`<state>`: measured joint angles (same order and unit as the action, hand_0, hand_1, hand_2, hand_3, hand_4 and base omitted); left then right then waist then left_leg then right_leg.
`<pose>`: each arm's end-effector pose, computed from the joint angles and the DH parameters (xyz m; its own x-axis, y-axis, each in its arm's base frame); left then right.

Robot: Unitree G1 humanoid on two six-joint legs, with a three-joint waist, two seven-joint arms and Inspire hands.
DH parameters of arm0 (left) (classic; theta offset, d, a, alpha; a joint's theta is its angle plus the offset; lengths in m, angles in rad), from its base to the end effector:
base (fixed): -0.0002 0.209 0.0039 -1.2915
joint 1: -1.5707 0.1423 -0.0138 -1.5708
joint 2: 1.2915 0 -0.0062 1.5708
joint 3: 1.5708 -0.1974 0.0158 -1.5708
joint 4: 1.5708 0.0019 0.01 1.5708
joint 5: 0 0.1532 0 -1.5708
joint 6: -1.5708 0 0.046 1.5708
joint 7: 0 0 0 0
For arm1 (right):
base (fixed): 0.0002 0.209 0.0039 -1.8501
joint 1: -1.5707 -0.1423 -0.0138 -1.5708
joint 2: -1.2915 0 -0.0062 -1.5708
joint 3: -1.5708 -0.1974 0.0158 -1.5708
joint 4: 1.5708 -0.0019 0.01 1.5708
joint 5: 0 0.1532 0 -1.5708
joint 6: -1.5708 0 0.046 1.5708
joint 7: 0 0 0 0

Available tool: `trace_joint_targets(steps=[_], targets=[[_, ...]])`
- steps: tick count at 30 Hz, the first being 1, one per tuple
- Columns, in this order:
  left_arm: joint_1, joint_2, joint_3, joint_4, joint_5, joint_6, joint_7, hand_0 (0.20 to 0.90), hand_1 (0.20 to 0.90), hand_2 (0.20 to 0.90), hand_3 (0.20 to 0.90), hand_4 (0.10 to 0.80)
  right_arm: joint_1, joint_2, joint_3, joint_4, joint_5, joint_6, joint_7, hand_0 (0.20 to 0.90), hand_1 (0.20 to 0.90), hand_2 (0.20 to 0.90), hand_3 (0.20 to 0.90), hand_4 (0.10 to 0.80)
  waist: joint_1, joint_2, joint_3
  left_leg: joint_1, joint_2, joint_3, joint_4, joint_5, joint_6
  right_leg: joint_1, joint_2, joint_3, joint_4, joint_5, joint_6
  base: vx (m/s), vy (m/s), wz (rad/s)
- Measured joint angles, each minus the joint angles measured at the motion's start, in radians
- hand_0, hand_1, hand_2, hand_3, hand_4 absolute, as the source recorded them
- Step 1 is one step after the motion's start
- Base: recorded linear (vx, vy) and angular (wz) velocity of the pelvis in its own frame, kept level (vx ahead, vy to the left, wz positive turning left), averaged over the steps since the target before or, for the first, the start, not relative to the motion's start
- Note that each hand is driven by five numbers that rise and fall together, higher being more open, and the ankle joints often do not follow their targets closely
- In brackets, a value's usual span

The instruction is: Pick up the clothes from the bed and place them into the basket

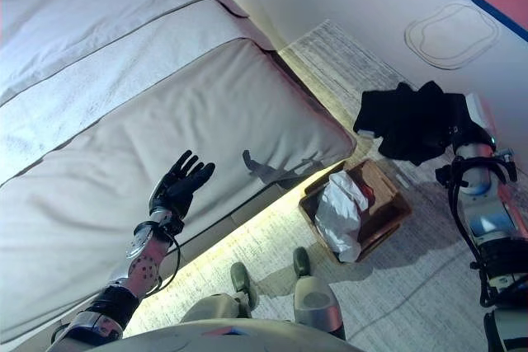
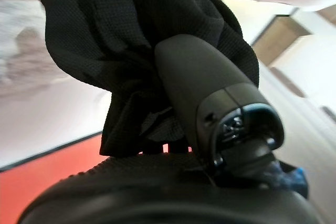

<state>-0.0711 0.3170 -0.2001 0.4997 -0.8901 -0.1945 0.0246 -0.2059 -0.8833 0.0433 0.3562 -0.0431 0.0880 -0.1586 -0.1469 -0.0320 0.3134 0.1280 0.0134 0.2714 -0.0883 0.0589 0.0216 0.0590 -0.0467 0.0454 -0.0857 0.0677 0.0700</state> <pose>0.2113 0.2077 -0.0402 0.9495 0.0823 -0.3029 -0.2160 0.8715 -0.4402 0.2471 -0.3442 0.1008 0.9373 -0.3483 0.0120 0.2162 0.5540 -0.8040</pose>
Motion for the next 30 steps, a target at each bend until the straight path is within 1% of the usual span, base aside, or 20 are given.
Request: trace_joint_targets(steps=[2, 3, 5, 7, 8, 11, 16, 17, 21, 23, 24, 25, 27, 30], targets=[[0.003, -0.007, 0.001, 0.000, 0.012, 0.003, -0.015, 0.900, 0.900, 0.900, 0.900, 0.800, 0.021, 0.005, 0.000, 0.001, -0.003, 0.000, 0.018, 0.300, 0.300, 0.300, 0.200, 0.100, -0.020, 0.002, -0.001, 0.003, 0.007, 0.000, 0.000, 0.000, -0.001, 0.001, 0.007, 0.005, 0.000, 0.000, 0.000, 0.028, -0.078, -0.12], [0.005, -0.009, 0.001, 0.000, 0.023, 0.006, -0.015, 0.900, 0.900, 0.900, 0.900, 0.800, 0.029, 0.013, -0.001, 0.001, -0.005, 0.000, 0.019, 0.300, 0.300, 0.300, 0.200, 0.100, -0.026, 0.004, -0.002, 0.003, 0.010, 0.000, 0.000, -0.003, -0.005, 0.001, 0.009, 0.006, 0.000, 0.000, 0.000, 0.009, -0.072, -0.05], [0.009, -0.016, 0.001, 0.000, 0.029, 0.023, -0.017, 0.900, 0.900, 0.900, 0.900, 0.800, 0.048, 0.032, -0.006, 0.002, -0.005, 0.002, 0.031, 0.300, 0.300, 0.300, 0.200, 0.100, -0.027, 0.008, -0.005, 0.006, 0.020, 0.008, 0.000, -0.007, -0.011, -0.001, 0.020, 0.015, 0.000, 0.003, -0.004, 0.001, -0.058, -0.12], [0.018, -0.019, 0.001, 0.000, 0.037, 0.035, -0.023, 0.900, 0.900, 0.900, 0.900, 0.800, 0.050, 0.060, -0.006, 0.011, -0.005, 0.005, 0.044, 0.300, 0.300, 0.300, 0.200, 0.100, -0.027, 0.010, -0.007, 0.007, 0.023, 0.017, -0.001, -0.011, -0.016, -0.006, 0.025, 0.025, 0.000, 0.005, -0.007, -0.003, -0.042, -0.17], [0.023, -0.025, 0.000, 0.003, 0.048, 0.042, -0.025, 0.900, 0.900, 0.900, 0.900, 0.800, 0.051, 0.072, -0.005, 0.020, -0.005, 0.011, 0.054, 0.300, 0.300, 0.300, 0.200, 0.100, -0.026, 0.016, -0.012, 0.004, 0.024, 0.022, -0.001, -0.011, -0.017, -0.014, 0.025, 0.029, 0.000, 0.006, -0.008, -0.009, -0.055, -0.13], [0.026, -0.042, -0.001, 0.027, 0.048, 0.050, -0.036, 0.900, 0.900, 0.900, 0.900, 0.800, 0.051, 0.096, 0.003, 0.113, -0.005, 0.014, 0.056, 0.300, 0.300, 0.300, 0.200, 0.100, -0.022, 0.034, -0.037, -0.002, 0.023, 0.022, -0.001, -0.009, -0.020, -0.019, 0.025, 0.030, -0.001, 0.006, -0.008, -0.025, -0.053, -0.01], [0.043, -0.039, -0.001, 0.038, 0.049, 0.055, -0.041, 0.900, 0.900, 0.900, 0.900, 0.800, 0.051, 0.166, 0.015, 0.311, 0.026, 0.024, 0.051, 0.300, 0.300, 0.300, 0.200, 0.100, -0.017, 0.054, -0.064, -0.016, 0.020, 0.020, 0.000, -0.008, -0.021, -0.033, 0.021, 0.028, -0.001, 0.006, -0.008, -0.065, -0.050, 0.01], [0.043, -0.039, -0.001, 0.038, 0.050, 0.056, -0.042, 0.900, 0.900, 0.900, 0.900, 0.800, 0.052, 0.171, 0.018, 0.326, 0.031, 0.028, 0.051, 0.300, 0.300, 0.300, 0.200, 0.100, -0.015, 0.057, -0.066, -0.021, 0.020, 0.020, 0.000, -0.006, -0.022, -0.036, 0.021, 0.028, -0.001, 0.012, -0.004, -0.054, -0.033, 0.01], [0.032, -0.035, -0.006, 0.074, 0.066, 0.060, -0.060, 0.900, 0.900, 0.900, 0.900, 0.800, 0.050, 0.214, 0.062, 0.425, 0.045, 0.032, 0.050, 0.300, 0.300, 0.300, 0.200, 0.100, -0.011, 0.071, -0.074, -0.026, 0.018, 0.015, 0.000, -0.002, -0.023, -0.038, 0.012, 0.023, -0.004, 0.019, -0.007, -0.045, -0.015, 0.03], [0.031, -0.035, -0.015, 0.097, 0.067, 0.060, -0.066, 0.900, 0.900, 0.900, 0.900, 0.800, 0.049, 0.225, 0.086, 0.435, 0.043, 0.031, 0.038, 0.305, 0.305, 0.305, 0.205, 0.105, -0.010, 0.082, -0.080, -0.027, 0.018, 0.013, 0.000, -0.002, -0.023, -0.038, 0.011, 0.022, -0.004, 0.019, -0.007, -0.041, -0.006, 0.04], [0.031, -0.035, -0.023, 0.109, 0.067, 0.060, -0.070, 0.900, 0.900, 0.900, 0.900, 0.800, 0.049, 0.231, 0.092, 0.439, 0.042, 0.025, 0.036, 0.460, 0.460, 0.460, 0.387, 0.287, -0.009, 0.089, -0.084, -0.027, 0.017, 0.012, 0.000, -0.002, -0.023, -0.037, 0.010, 0.021, -0.005, 0.019, -0.007, -0.045, 0.001, 0.05], [0.032, -0.035, -0.029, 0.113, 0.067, 0.060, -0.074, 0.900, 0.900, 0.900, 0.900, 0.800, 0.048, 0.235, 0.092, 0.444, 0.041, 0.018, 0.036, 0.900, 0.900, 0.900, 0.900, 0.800, -0.007, 0.097, -0.085, -0.028, 0.017, 0.010, -0.001, -0.002, -0.023, -0.037, 0.009, 0.020, -0.005, 0.019, -0.007, -0.034, 0.004, 0.04], [0.031, -0.037, -0.045, 0.113, 0.067, 0.060, -0.086, 0.900, 0.900, 0.900, 0.900, 0.800, 0.045, 0.240, 0.093, 0.474, 0.041, 0.000, 0.030, 0.900, 0.900, 0.900, 0.900, 0.800, 0.006, 0.115, -0.084, -0.029, 0.017, 0.008, -0.001, -0.001, -0.024, -0.038, 0.009, 0.017, -0.005, 0.019, -0.007, -0.035, 0.004, 0.06], [0.032, -0.042, -0.051, 0.113, 0.067, 0.060, -0.100, 0.900, 0.900, 0.900, 0.900, 0.800, 0.045, 0.240, 0.093, 0.490, 0.041, -0.002, 0.027, 0.900, 0.900, 0.900, 0.900, 0.800, 0.013, 0.143, -0.081, -0.035, 0.016, -0.004, -0.004, 0.000, -0.026, -0.039, 0.007, 0.005, -0.005, 0.018, -0.007, -0.021, 0.001, 0.11]])
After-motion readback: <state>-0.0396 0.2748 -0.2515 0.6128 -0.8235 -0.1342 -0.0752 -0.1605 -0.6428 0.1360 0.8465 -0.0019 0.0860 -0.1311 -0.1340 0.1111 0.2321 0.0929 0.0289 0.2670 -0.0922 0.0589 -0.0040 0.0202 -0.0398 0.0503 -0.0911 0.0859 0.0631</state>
